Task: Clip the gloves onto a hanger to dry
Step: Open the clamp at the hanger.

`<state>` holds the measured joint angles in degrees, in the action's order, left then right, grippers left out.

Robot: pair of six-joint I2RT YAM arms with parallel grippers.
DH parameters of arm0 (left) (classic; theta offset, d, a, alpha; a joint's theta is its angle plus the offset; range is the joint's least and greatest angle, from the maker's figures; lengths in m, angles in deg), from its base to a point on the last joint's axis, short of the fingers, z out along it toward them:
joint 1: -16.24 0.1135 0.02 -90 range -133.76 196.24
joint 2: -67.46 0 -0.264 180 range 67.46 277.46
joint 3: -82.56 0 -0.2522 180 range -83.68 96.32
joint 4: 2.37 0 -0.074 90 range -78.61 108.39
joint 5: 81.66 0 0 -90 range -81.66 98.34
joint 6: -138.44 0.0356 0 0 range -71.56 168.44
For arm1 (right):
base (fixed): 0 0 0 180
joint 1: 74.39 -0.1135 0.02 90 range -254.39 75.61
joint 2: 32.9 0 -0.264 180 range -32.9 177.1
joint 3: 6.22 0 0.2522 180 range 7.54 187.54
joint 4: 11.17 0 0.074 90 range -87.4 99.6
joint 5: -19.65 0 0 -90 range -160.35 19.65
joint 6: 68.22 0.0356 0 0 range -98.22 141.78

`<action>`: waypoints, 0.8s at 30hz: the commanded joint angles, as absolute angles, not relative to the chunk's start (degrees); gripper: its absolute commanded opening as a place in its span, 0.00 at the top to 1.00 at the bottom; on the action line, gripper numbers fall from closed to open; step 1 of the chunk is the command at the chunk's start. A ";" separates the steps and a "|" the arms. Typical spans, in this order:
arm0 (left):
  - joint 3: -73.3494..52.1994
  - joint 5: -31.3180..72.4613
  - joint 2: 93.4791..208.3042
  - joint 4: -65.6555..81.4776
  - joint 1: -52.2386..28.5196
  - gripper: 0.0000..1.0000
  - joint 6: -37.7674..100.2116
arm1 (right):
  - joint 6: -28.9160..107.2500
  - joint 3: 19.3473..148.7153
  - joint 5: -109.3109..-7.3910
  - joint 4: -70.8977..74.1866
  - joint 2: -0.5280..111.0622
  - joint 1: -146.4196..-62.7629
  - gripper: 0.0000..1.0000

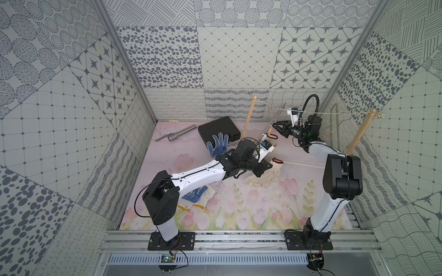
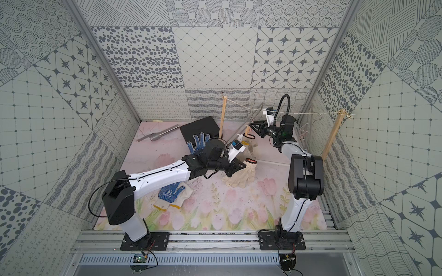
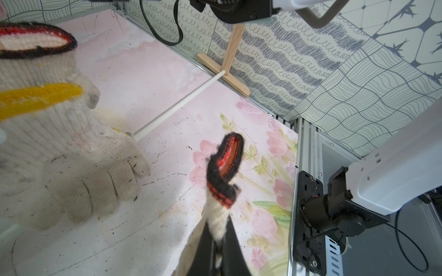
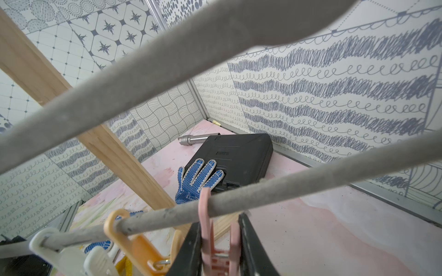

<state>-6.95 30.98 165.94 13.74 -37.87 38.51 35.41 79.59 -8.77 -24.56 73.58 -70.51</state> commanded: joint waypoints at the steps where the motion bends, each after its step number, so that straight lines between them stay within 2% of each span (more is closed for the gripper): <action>1: -4.80 31.27 168.03 10.86 -38.28 1.00 36.33 | 39.49 77.07 -14.41 -27.81 69.69 -70.29 0.89; 15: 7.30 26.94 179.32 3.51 -38.28 1.00 30.86 | 40.36 70.31 -21.66 -15.78 58.06 -70.46 0.90; 24: 19.00 16.65 189.17 3.26 -38.34 1.00 29.00 | 43.54 65.47 -23.51 -16.33 53.84 -70.81 0.90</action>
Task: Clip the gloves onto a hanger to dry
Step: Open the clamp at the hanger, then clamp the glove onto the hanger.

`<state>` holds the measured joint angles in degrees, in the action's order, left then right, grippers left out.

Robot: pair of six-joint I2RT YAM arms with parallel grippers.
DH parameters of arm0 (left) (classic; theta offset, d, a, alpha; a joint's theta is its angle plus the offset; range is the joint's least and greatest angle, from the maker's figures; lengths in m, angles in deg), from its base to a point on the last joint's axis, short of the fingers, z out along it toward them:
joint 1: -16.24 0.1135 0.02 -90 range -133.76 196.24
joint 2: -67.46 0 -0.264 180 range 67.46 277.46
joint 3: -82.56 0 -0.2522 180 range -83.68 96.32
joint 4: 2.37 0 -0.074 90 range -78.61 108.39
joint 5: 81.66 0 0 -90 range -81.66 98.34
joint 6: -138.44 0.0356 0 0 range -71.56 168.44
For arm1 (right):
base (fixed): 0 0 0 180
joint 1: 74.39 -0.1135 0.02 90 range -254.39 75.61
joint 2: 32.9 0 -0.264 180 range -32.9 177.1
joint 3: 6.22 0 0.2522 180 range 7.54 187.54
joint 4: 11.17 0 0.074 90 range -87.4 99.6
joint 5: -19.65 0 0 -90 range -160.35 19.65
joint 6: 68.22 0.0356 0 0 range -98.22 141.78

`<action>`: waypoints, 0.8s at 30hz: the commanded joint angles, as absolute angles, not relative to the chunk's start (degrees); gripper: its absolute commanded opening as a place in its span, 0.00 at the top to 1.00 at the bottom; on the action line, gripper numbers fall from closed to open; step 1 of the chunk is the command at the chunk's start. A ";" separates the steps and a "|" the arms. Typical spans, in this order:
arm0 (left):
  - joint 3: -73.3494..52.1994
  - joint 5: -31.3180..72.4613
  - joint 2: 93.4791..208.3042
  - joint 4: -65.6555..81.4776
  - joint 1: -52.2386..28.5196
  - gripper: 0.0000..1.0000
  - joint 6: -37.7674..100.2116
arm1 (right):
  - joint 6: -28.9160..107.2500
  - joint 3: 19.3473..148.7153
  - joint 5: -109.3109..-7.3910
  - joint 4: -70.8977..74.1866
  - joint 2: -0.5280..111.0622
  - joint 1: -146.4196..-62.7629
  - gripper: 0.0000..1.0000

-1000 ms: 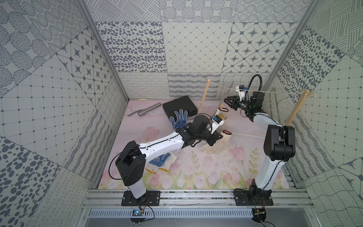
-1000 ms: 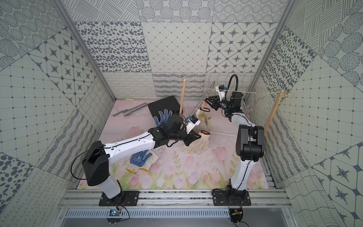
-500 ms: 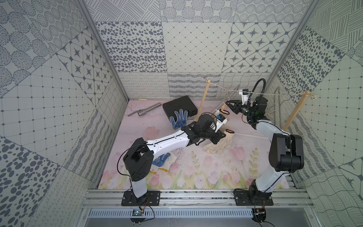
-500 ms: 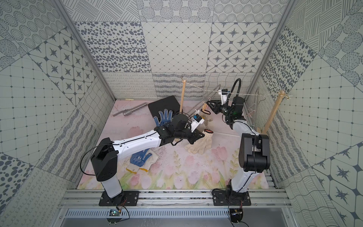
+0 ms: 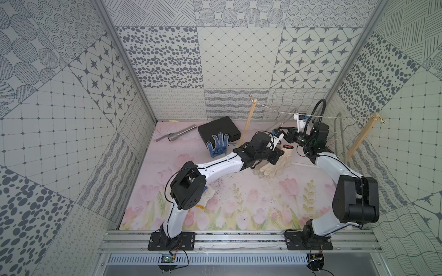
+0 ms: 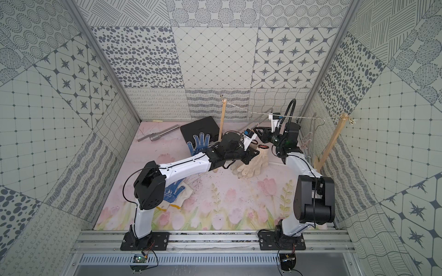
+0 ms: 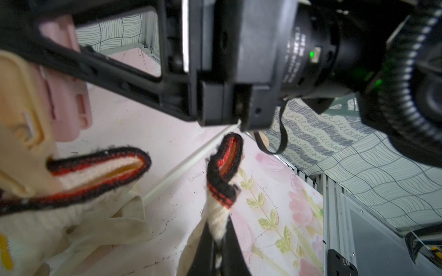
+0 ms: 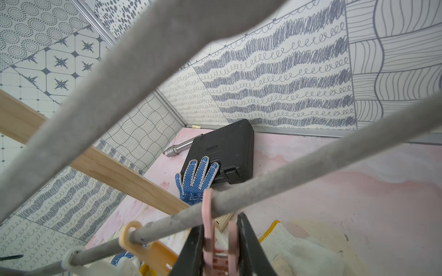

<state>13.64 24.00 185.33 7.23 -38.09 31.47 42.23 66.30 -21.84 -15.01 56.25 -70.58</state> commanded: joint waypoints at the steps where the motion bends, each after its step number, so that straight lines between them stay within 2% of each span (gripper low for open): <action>1: 20.64 14.94 190.35 4.69 -38.34 1.00 28.56 | 43.58 65.21 -23.98 -15.87 53.52 -70.79 0.90; 6: 23.28 9.65 193.65 5.74 -38.04 1.00 27.82 | 44.22 64.73 -23.37 -15.18 52.37 -70.95 0.90; 17: 22.54 9.85 194.29 7.08 -34.56 1.00 26.55 | 41.04 64.88 -23.17 -9.93 48.76 -71.05 0.91; 21: 20.04 11.60 192.52 6.78 -33.39 1.00 26.64 | 40.81 64.92 -23.82 -10.15 48.71 -71.05 1.00; 24: 18.07 12.85 191.24 5.70 -33.32 1.00 27.17 | 40.78 65.07 -25.29 -10.25 48.95 -71.05 1.00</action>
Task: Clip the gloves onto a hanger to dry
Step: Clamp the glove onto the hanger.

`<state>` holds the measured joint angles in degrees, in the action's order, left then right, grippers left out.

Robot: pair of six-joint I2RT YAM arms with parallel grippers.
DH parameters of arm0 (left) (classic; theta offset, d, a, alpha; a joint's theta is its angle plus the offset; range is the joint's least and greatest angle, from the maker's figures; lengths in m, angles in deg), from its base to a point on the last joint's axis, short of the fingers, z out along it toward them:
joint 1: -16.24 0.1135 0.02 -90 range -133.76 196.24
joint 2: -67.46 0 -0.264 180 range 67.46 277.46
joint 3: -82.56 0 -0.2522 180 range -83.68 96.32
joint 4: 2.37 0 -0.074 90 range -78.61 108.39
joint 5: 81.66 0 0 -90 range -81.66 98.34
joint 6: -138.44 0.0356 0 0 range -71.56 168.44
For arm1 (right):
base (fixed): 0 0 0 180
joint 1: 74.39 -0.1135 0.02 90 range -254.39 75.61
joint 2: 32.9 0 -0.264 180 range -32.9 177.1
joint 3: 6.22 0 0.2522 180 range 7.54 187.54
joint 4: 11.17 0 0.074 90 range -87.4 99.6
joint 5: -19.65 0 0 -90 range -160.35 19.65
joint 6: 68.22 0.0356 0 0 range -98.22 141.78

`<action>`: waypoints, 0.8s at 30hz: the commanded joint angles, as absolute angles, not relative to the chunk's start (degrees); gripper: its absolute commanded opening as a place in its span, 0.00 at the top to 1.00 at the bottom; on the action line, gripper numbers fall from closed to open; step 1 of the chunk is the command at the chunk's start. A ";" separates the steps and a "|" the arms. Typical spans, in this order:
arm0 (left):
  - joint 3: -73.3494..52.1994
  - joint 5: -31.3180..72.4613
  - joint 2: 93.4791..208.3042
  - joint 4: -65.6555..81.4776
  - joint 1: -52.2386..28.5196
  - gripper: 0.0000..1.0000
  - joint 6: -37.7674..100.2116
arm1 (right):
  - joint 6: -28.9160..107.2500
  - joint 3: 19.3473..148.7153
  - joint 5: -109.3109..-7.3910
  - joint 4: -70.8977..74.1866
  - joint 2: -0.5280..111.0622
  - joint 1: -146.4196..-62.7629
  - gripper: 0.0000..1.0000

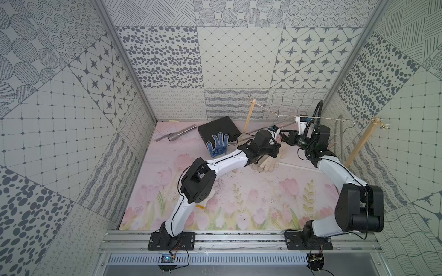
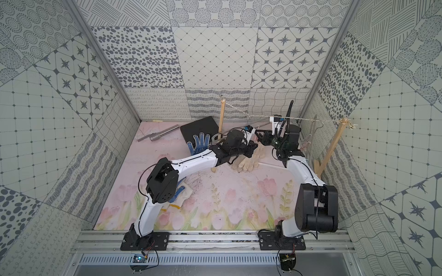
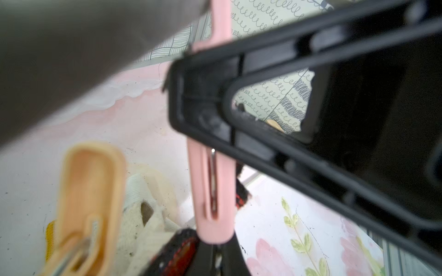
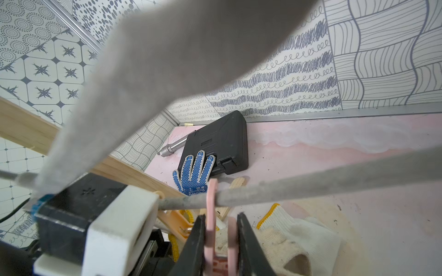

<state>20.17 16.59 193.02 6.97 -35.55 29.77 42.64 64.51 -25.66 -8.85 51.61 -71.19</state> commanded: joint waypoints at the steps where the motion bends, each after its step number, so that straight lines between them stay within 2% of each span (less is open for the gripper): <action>1: 17.60 12.93 190.92 5.67 -33.21 1.00 27.26 | 40.84 65.11 -25.37 -10.42 49.06 -71.05 1.00; 8: 15.89 14.60 189.88 6.12 -32.79 1.00 27.17 | 43.22 65.53 -26.31 -13.33 50.68 -71.05 1.00; 24: 13.52 21.31 186.73 8.85 -30.12 1.00 26.50 | 44.26 64.69 -20.87 -19.63 52.98 -70.68 1.00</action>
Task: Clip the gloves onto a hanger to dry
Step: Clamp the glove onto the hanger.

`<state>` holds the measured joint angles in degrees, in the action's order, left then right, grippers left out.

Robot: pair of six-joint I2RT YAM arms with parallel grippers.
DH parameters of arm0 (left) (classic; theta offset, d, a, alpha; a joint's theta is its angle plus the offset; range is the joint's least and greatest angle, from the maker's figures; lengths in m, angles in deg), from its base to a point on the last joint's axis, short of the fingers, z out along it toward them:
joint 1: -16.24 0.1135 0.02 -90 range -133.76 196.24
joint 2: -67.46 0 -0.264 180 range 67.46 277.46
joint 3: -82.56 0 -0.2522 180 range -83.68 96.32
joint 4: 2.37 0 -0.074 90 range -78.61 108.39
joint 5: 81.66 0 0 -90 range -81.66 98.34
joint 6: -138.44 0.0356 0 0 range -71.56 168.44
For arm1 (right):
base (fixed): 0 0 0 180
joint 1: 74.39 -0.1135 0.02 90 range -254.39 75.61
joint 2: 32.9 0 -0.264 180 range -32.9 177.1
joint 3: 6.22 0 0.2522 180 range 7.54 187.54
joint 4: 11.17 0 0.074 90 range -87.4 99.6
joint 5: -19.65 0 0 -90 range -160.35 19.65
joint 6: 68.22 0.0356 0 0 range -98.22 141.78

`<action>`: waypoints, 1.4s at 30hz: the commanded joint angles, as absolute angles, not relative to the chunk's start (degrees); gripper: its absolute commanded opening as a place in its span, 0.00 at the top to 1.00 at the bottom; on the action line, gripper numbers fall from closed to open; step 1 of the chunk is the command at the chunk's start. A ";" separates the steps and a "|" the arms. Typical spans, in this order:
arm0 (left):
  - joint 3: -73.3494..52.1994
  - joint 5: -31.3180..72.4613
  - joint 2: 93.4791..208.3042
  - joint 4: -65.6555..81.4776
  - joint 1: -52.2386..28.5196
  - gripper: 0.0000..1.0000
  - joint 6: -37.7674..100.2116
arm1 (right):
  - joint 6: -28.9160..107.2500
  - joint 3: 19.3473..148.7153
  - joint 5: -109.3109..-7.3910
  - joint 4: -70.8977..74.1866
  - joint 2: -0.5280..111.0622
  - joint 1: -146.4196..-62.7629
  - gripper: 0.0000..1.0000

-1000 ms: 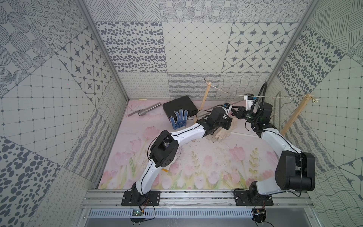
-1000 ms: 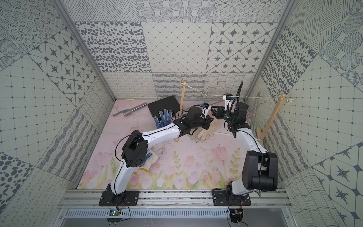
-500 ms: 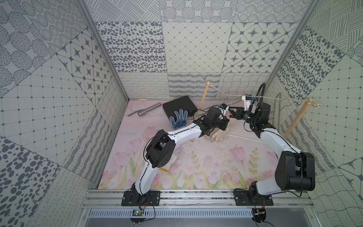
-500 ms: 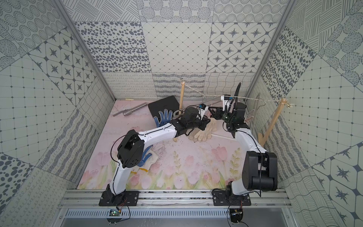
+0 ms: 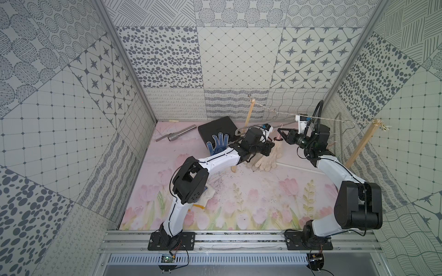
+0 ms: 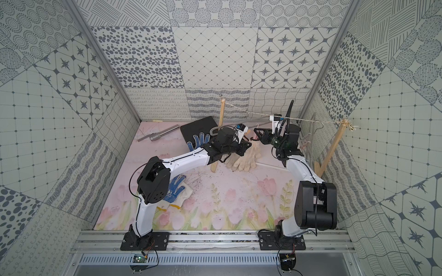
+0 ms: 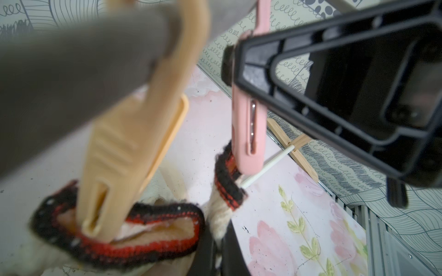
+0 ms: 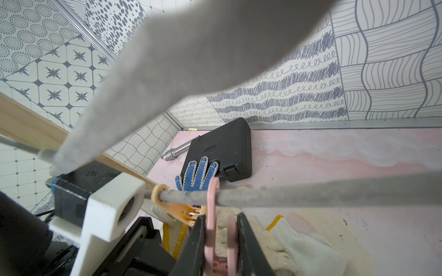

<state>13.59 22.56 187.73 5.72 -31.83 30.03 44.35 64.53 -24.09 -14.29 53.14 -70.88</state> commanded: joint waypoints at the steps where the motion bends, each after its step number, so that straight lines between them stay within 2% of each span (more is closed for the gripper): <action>1: 13.68 22.01 186.64 8.87 -30.08 1.00 26.34 | 44.36 64.60 -20.87 -20.07 53.06 -70.62 1.00; 9: 13.97 27.20 186.34 10.10 -30.34 1.00 27.54 | 45.52 64.57 -19.50 -23.23 53.97 -70.67 1.00; 42: 22.49 26.52 191.56 8.03 -29.22 1.00 22.65 | 44.58 60.86 -13.43 -22.69 53.60 -70.99 1.00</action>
